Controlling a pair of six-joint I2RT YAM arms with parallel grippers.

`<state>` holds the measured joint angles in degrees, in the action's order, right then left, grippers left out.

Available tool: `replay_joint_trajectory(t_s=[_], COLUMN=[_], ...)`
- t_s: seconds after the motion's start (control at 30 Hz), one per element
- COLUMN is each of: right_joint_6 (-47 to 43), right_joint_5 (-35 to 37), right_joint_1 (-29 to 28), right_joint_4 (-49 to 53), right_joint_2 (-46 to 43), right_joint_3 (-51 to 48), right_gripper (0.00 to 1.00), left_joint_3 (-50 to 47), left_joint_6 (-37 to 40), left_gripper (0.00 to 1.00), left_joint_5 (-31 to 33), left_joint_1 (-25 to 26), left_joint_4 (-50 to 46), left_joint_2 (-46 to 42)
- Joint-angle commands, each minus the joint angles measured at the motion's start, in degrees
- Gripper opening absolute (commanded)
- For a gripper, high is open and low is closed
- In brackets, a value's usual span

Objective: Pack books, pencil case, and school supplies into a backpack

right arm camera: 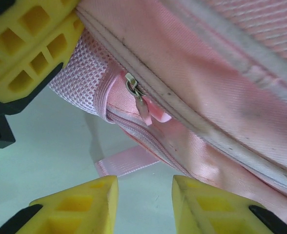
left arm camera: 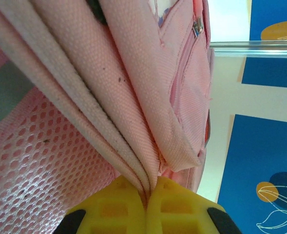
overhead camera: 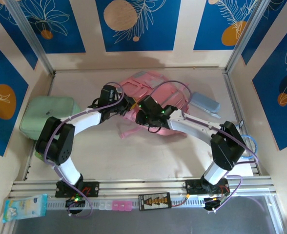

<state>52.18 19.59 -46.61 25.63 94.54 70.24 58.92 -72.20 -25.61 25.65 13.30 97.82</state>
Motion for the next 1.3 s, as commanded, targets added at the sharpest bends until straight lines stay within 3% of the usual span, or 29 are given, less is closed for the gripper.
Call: replay_joint_trajectory(t_s=[0.0, 1.03, 1.27], right_joint_6=[1.71, 7.14, 3.66], right_joint_5=[4.11, 18.65, 13.47], right_joint_1=[-0.24, 2.86, 3.83], right_joint_4=[-1.38, -3.39, -9.08], right_joint_2=[1.6, 12.24, 12.39], right_joint_3=[2.97, 10.85, 9.28], right_gripper=[0.34, 0.24, 0.22], left_joint_3=[1.38, 1.51, 1.05], left_joint_6=[-1.05, -3.52, -4.35], left_gripper=[0.0, 0.0, 0.0], left_joint_5=[-1.81, -3.93, -3.93], left_joint_1=[1.24, 2.6, 2.54], left_joint_4=[6.04, 8.3, 9.49], left_joint_2=[0.39, 1.61, 2.11])
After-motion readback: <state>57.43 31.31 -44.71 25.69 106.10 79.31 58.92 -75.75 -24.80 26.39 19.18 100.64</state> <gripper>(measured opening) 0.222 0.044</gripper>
